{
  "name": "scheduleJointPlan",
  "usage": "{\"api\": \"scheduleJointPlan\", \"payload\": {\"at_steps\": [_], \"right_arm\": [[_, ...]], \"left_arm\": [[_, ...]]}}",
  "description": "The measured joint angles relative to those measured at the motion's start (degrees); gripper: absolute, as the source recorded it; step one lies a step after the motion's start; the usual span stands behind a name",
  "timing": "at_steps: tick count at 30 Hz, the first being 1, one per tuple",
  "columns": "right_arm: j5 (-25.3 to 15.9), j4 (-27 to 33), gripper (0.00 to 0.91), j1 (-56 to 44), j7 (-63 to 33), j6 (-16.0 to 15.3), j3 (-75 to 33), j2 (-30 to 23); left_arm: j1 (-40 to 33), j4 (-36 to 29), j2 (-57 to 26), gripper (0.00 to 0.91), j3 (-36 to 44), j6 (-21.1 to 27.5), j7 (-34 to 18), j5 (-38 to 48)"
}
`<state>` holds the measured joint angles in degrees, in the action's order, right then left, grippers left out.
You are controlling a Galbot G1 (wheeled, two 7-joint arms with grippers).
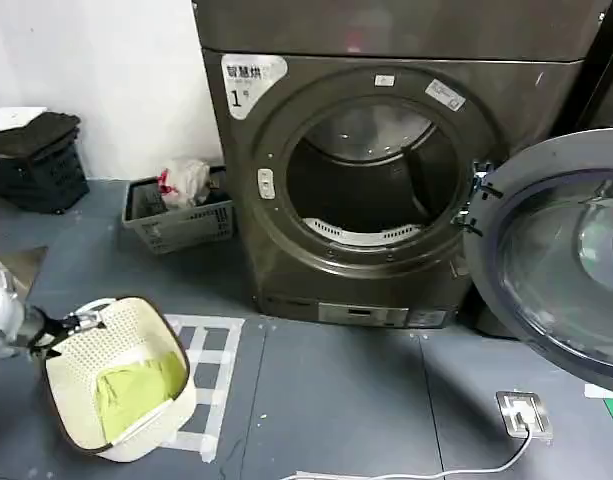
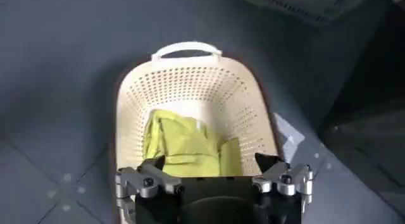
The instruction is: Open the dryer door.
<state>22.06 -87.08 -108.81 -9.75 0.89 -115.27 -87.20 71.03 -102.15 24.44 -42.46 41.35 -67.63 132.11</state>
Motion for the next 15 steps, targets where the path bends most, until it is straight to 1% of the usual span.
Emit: {"api": "scheduleJointPlan", "payload": {"at_steps": [2, 9, 15], "right_arm": [[0.0, 0.0, 0.907, 0.1, 0.0, 0.1, 0.1, 0.0], [0.4, 0.0, 0.907, 0.2, 0.7, 1.1, 0.2, 0.0], [0.9, -0.1, 0.907, 0.2, 1.2, 1.0, 0.0, -0.1]], "left_arm": [[0.4, -0.1, 0.1, 0.907, -0.3, 0.7, -0.4, 0.6], [0.6, -0.2, 0.2, 0.907, -0.5, 0.8, -1.0, 1.1], [0.5, -0.2, 0.2, 0.907, -0.5, 0.8, -0.9, 1.4]]}}
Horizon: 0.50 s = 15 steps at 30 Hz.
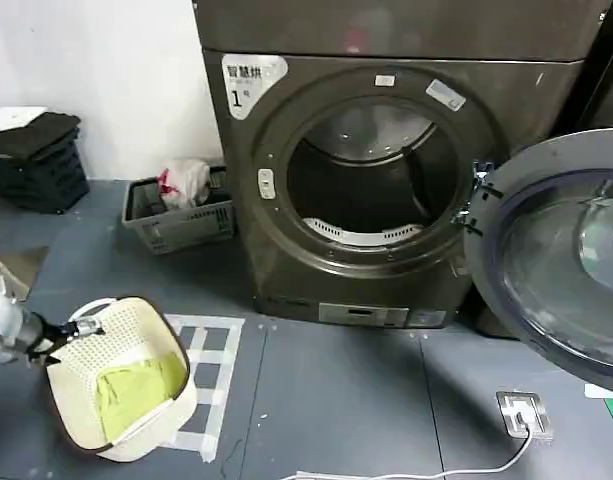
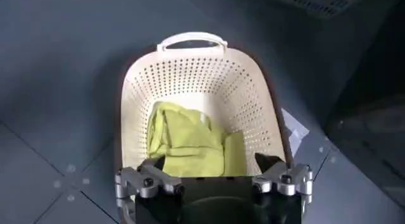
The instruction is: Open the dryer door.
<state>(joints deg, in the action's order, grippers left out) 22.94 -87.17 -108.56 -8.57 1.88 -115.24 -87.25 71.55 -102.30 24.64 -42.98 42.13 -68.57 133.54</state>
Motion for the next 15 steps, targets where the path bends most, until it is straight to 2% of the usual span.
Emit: {"api": "scheduleJointPlan", "payload": {"at_steps": [15], "right_arm": [[0.1, 0.0, 0.907, -0.1, 0.0, 0.1, 0.2, -0.1]], "left_arm": [[-0.8, 0.2, -0.3, 0.907, 1.2, 0.1, 0.1, -0.4]]}}
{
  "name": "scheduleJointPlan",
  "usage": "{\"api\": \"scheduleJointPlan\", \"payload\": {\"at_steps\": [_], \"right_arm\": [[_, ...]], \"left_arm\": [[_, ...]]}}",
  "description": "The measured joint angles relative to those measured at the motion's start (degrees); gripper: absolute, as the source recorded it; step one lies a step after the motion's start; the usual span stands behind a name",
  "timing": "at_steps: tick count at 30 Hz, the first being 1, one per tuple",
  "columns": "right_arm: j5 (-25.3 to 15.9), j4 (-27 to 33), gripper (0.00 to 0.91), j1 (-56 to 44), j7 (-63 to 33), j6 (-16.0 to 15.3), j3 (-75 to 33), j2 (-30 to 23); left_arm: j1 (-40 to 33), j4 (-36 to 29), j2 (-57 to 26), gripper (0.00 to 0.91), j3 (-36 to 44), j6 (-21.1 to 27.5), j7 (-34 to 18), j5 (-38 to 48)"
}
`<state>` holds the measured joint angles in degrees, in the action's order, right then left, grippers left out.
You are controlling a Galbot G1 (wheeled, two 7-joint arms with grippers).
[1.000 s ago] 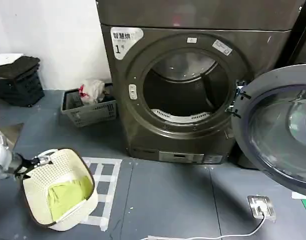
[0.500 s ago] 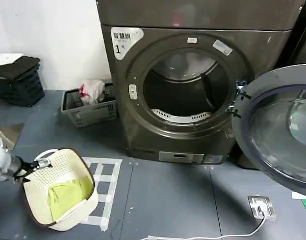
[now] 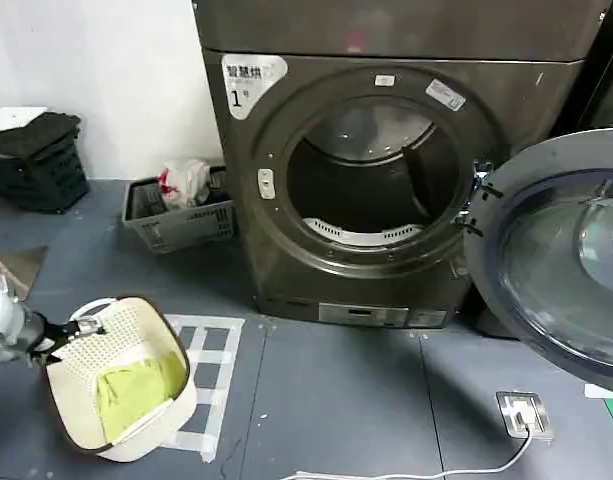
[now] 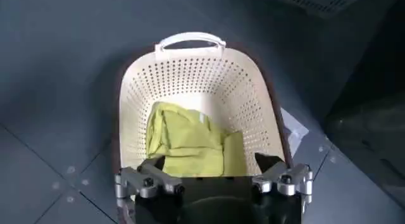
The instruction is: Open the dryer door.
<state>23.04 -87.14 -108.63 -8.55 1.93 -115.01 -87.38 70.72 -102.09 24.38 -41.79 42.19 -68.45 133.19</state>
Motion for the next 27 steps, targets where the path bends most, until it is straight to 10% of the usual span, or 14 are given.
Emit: {"api": "scheduleJointPlan", "payload": {"at_steps": [27], "right_arm": [[0.4, -0.3, 0.907, -0.3, 0.9, 1.1, -0.1, -0.2]], "left_arm": [[-1.9, 1.1, -0.1, 0.907, 2.5, 0.0, 0.1, 0.4]]}}
